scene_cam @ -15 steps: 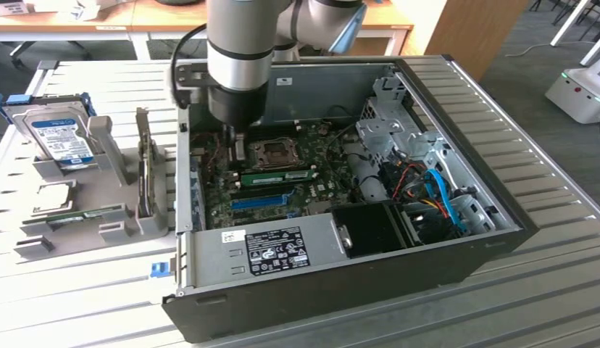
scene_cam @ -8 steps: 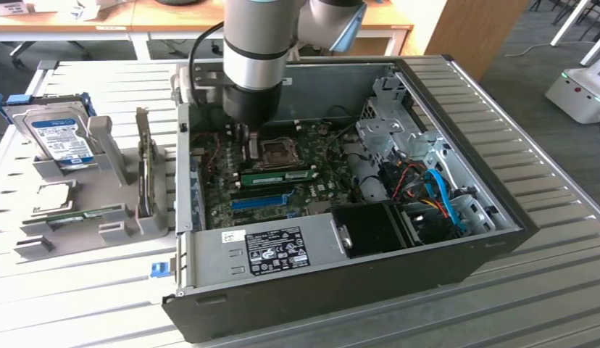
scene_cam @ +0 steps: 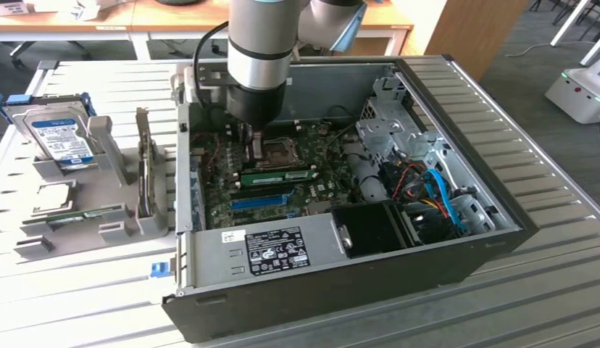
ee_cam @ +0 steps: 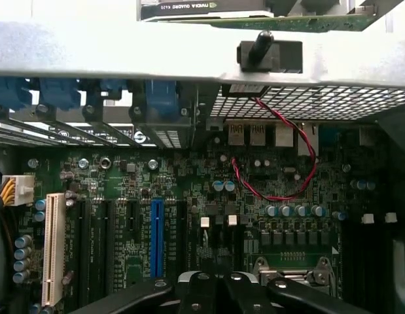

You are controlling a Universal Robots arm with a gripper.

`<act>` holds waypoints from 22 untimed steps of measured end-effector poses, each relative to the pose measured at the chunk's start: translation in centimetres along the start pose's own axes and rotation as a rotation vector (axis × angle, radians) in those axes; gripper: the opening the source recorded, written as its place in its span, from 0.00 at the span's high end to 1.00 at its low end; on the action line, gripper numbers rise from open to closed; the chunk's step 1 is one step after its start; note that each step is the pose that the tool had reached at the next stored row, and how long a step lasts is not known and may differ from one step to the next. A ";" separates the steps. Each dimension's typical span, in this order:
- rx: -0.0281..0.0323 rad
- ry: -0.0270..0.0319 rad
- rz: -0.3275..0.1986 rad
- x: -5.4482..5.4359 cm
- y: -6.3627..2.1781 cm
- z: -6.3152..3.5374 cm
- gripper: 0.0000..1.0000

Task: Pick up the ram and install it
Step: 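Press down the ram until it locks into place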

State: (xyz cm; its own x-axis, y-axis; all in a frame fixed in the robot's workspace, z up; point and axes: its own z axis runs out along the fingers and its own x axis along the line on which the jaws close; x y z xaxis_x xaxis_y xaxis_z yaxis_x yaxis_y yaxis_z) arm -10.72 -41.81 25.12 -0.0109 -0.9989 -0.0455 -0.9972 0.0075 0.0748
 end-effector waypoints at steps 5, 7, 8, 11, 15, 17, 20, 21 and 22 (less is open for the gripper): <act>0.0275 0.0003 -0.006 0.0 0.00 0.00 0.89; 0.0378 0.0003 -0.008 0.0 0.01 0.00 0.89; 0.0404 0.0001 -0.009 0.0 0.00 0.01 0.89; 0.0404 0.0003 -0.009 0.0 0.00 0.00 0.89; 0.0403 0.0005 -0.009 0.0 0.00 0.03 0.89; 0.0405 0.0001 -0.009 0.0 -0.01 0.13 0.89; 0.0403 0.0004 -0.009 0.0 -0.04 0.29 0.89; 0.0403 0.0005 -0.009 0.0 -0.04 0.29 0.89; 0.0402 0.0005 -0.009 0.0 -0.04 0.29 0.89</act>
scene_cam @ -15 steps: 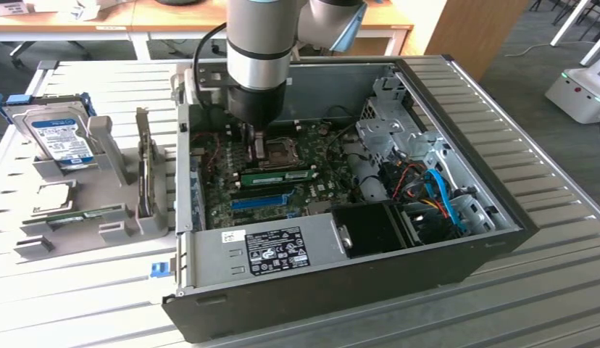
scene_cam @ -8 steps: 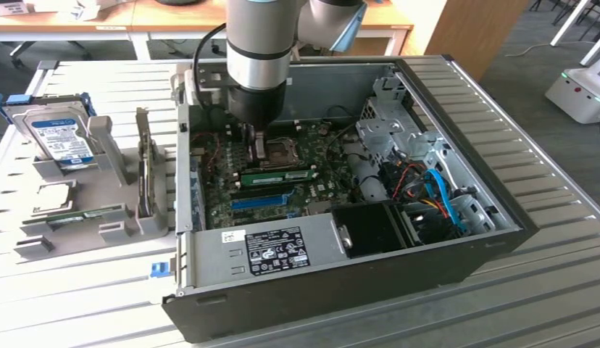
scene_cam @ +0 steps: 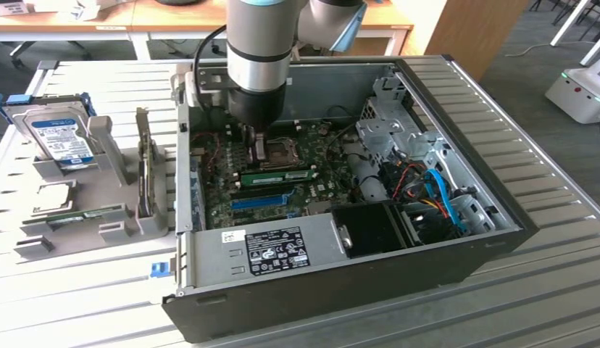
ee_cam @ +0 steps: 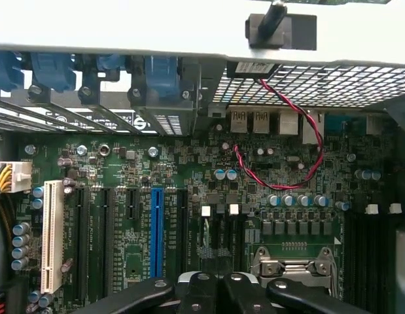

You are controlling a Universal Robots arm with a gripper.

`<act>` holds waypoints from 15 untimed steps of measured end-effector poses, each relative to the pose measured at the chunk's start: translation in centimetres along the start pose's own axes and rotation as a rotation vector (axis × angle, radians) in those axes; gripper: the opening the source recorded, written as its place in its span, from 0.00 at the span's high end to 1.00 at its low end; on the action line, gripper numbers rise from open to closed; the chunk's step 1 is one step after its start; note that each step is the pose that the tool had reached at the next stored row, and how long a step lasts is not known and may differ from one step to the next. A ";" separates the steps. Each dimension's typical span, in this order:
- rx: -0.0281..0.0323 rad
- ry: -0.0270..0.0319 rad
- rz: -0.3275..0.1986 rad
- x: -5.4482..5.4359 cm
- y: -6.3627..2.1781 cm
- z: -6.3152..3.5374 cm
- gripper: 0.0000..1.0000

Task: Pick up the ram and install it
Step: 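Press down the ram until it locks into place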

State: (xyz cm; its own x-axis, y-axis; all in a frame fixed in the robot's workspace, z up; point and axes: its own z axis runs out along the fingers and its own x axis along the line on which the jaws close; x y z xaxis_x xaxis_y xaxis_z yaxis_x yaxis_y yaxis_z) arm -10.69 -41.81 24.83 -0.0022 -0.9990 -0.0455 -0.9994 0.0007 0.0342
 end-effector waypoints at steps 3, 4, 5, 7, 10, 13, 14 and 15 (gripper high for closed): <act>0.0002 -0.0002 0.000 0.0 -0.12 0.01 0.89; 0.0001 -0.0003 0.000 0.0 -0.28 0.01 0.89; -0.0001 -0.0002 0.000 0.0 -0.45 0.00 0.89; -0.0008 -0.0002 0.000 0.0 -0.81 -0.02 0.89; -0.0010 -0.0001 0.000 0.0 -0.98 -0.02 0.89; -0.0009 -0.0004 0.000 0.0 -0.99 0.05 0.89; -0.0010 -0.0002 0.000 0.0 -0.99 0.15 0.89; -0.0011 -0.0001 0.000 0.0 -0.99 0.28 0.89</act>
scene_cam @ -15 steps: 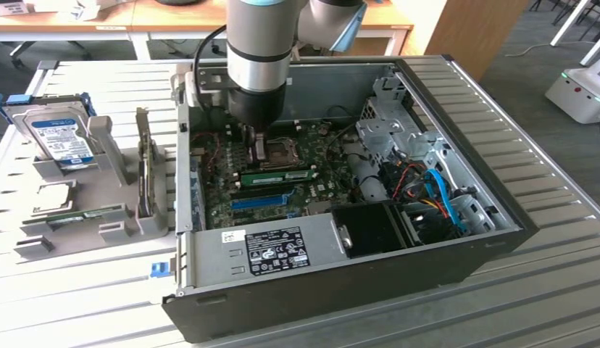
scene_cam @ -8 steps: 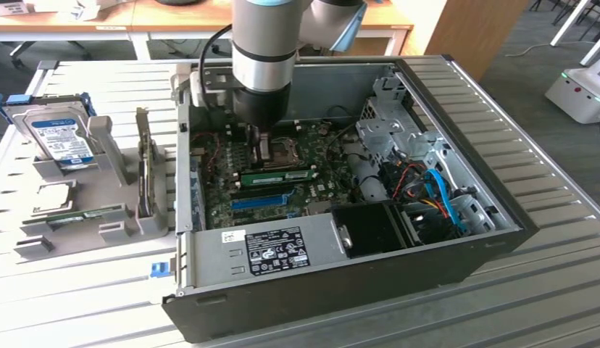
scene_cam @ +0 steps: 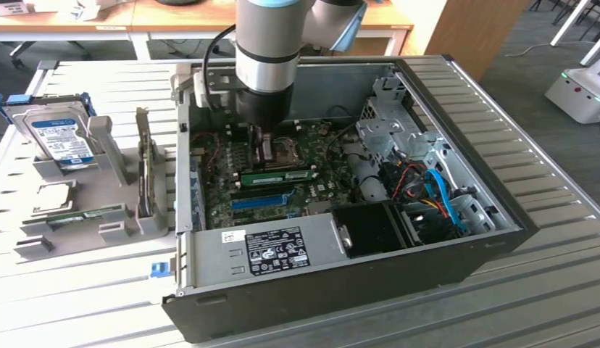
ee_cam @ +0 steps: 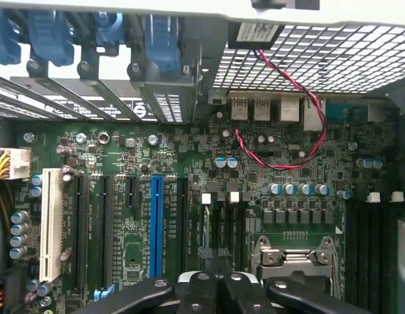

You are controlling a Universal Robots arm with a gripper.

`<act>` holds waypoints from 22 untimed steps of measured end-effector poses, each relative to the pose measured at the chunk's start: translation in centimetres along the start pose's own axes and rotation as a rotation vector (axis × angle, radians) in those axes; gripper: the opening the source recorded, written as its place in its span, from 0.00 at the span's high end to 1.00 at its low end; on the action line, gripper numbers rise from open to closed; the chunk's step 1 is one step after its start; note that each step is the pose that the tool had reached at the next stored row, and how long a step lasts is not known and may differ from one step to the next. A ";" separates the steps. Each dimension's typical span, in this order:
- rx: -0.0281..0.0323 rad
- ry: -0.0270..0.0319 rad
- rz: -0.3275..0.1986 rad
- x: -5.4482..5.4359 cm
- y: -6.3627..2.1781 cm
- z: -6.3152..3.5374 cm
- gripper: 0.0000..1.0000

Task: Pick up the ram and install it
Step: 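Press down the ram until it locks into place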

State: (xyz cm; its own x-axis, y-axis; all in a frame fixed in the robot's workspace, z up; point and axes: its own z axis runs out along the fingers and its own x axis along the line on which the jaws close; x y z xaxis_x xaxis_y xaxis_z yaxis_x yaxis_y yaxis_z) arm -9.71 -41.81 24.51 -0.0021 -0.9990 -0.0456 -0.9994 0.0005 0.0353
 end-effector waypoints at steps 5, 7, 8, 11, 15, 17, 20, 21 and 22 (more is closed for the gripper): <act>0.0000 0.0000 0.000 0.0 -0.02 0.69 0.89; 0.0001 -0.0001 0.000 0.0 -0.03 0.90 0.89; 0.0000 -0.0001 0.000 0.0 -0.04 0.99 0.89; 0.0000 0.0000 0.000 0.1 -0.04 1.10 0.89; 0.0002 -0.0003 0.000 0.0 -0.05 1.16 0.89; 0.0001 -0.0002 0.000 0.1 -0.05 1.30 0.89; 0.0001 -0.0001 0.000 0.1 -0.06 1.52 0.89; 0.0000 0.0000 0.000 0.1 -0.06 1.58 0.89; 0.0000 0.0001 0.000 0.1 -0.06 1.58 0.89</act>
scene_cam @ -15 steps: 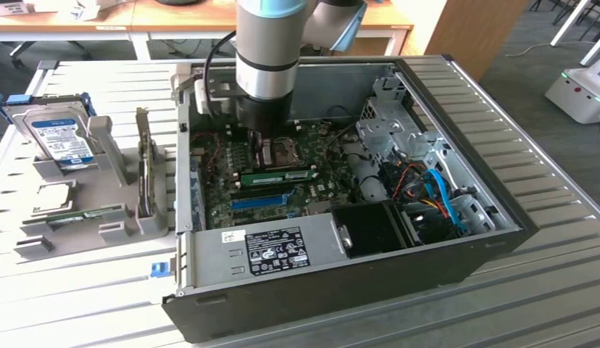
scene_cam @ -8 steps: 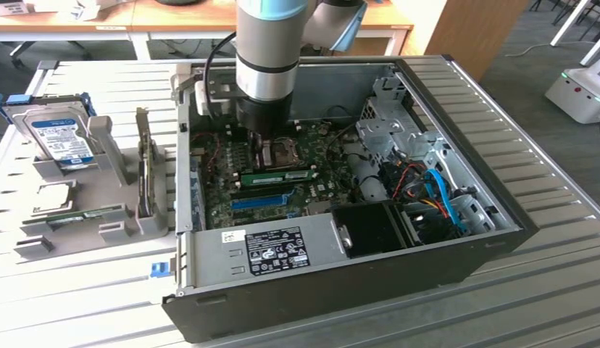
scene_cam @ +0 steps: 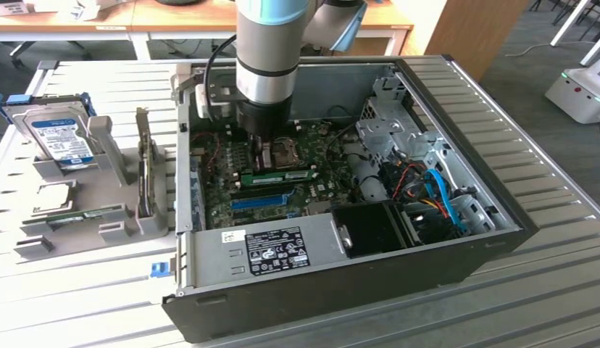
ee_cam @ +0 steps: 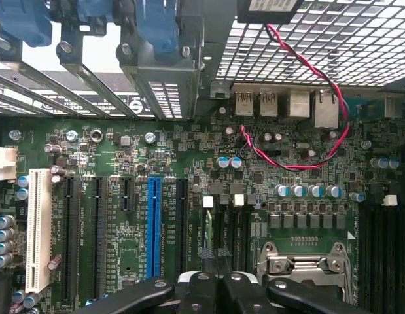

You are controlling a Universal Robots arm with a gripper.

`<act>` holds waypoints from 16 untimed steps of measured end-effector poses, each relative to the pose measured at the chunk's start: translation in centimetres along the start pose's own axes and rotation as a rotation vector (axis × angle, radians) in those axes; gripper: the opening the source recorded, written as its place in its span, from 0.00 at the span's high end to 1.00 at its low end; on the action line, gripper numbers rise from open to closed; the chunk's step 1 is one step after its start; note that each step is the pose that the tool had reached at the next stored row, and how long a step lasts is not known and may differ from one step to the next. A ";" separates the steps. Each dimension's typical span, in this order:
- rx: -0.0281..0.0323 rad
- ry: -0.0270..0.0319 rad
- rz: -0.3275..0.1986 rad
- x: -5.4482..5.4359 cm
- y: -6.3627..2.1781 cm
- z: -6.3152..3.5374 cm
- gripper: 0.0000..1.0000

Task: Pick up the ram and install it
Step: 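Press down the ram until it locks into place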

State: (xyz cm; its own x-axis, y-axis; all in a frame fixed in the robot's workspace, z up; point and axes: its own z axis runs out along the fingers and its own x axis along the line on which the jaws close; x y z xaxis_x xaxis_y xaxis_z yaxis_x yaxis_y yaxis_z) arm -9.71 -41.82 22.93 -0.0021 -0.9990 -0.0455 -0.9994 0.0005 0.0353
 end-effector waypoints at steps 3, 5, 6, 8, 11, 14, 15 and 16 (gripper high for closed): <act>0.0000 0.0000 0.000 0.0 0.00 0.00 0.89; 0.0002 -0.0004 0.000 0.0 -0.01 0.06 0.89; 0.0002 -0.0004 0.000 0.0 -0.01 0.10 0.89; 0.0000 0.0000 0.000 0.0 0.00 0.15 0.89; 0.0000 -0.0001 0.000 0.0 -0.01 0.25 0.89; 0.0000 0.0001 0.000 0.0 -0.01 0.27 0.89; 0.0001 -0.0001 0.000 0.0 -0.01 0.28 0.89; 0.0001 -0.0001 0.000 0.0 -0.01 0.28 0.89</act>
State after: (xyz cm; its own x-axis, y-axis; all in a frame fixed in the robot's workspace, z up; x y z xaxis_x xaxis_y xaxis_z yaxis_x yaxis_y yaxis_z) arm -9.71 -41.81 22.65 -0.0021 -0.9990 -0.0456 -0.9994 0.0005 0.0352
